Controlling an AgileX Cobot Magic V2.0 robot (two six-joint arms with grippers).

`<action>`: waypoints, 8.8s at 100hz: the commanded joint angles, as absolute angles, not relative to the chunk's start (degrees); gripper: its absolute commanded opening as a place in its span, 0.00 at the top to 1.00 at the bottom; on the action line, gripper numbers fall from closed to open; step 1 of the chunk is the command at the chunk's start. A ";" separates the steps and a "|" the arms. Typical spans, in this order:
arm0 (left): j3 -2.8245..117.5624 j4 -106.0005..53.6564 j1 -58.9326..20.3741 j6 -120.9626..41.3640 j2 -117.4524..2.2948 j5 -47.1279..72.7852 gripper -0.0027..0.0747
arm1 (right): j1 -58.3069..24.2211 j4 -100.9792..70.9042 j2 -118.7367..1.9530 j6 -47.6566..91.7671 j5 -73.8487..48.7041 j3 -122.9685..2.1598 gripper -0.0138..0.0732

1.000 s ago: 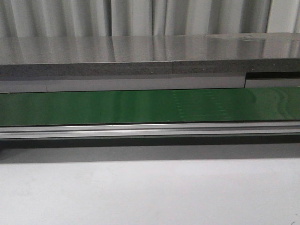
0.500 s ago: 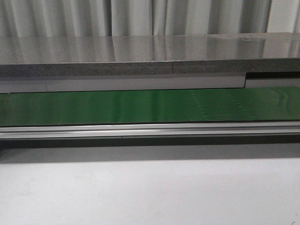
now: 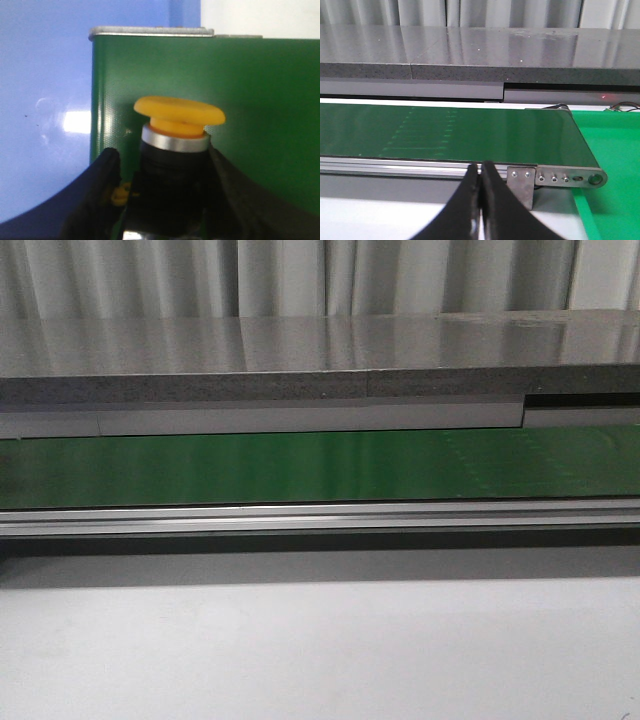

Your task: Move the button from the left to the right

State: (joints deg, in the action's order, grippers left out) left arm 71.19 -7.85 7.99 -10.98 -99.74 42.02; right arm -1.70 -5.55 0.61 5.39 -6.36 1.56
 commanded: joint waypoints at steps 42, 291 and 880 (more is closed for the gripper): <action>70.96 -8.65 7.60 -11.00 -97.29 38.26 0.38 | -1.42 -5.34 1.80 5.71 -2.08 0.70 0.92; 20.75 -11.65 -0.49 -12.58 -13.12 8.86 0.37 | -1.42 -5.34 1.80 5.71 -2.08 0.70 0.92; 20.75 -11.65 -0.49 -12.58 -13.12 8.86 0.99 | -1.07 -11.03 -94.10 17.61 -52.78 -80.43 0.74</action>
